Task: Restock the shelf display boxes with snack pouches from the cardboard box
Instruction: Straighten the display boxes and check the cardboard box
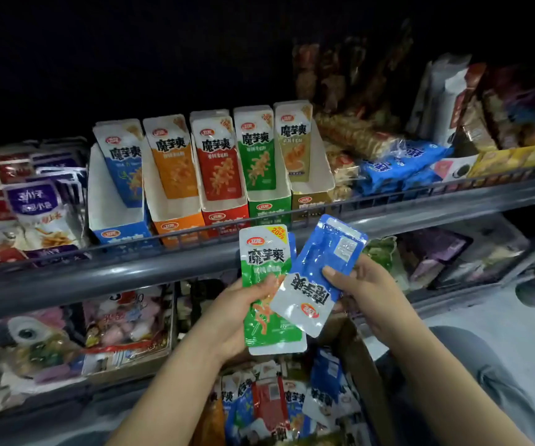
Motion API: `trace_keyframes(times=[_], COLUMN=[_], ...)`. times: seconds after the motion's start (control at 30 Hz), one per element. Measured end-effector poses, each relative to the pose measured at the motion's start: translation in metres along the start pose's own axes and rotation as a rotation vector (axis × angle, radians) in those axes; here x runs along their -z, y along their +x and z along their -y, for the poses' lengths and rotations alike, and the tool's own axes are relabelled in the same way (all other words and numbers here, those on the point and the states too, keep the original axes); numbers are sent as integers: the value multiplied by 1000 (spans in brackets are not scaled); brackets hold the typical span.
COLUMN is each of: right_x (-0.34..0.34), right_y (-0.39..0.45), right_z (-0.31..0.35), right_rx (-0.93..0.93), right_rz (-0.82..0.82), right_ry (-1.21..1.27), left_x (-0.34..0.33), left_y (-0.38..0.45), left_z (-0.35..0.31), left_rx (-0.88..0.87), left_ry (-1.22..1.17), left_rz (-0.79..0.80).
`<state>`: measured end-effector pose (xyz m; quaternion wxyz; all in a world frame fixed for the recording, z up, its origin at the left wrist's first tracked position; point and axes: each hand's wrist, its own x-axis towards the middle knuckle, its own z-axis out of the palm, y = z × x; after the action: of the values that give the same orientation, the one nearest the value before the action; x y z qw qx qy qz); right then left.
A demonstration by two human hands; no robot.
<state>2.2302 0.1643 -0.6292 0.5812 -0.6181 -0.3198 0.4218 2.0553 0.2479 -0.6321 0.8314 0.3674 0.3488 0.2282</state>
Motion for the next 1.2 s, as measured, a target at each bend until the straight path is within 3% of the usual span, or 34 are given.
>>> trace_keyframes(times=[0.17,0.33,0.5,0.63,0.77,0.9,0.97,1.07,1.2], right_x=[-3,-24,-39,-47,-54,-50,-45,-42,-50], right_y=[8,22,31,36,45,56,62,63,67], right_z=[50,83,85,75,72,79,84,93,101], right_rx=[217,461,521,830,1031,944,903,876,893], right_rz=[-117,-176,-234,-291,-59,227,294,259,12], right_ry=[-94,-519,-1033,-1253,-1294,-1189,-1062,-937,-908], left_x=[-7,-6,-4,-3,3,12,14,19,20], left_y=[-3,-3,-6,-11,-14,-14,-16,-20,-25], left_z=[-41,-59,-71,-79,-86,-87,-88,-88,-91], left_rx=[-196,-269,-242,-175,-215,-278,-283,-298,-381], left_ry=[66,57,17,-29,-125,-97,-85,-64,-54], left_rz=[-24,-34,-40,-10,-22,-78,-64,-27,-43])
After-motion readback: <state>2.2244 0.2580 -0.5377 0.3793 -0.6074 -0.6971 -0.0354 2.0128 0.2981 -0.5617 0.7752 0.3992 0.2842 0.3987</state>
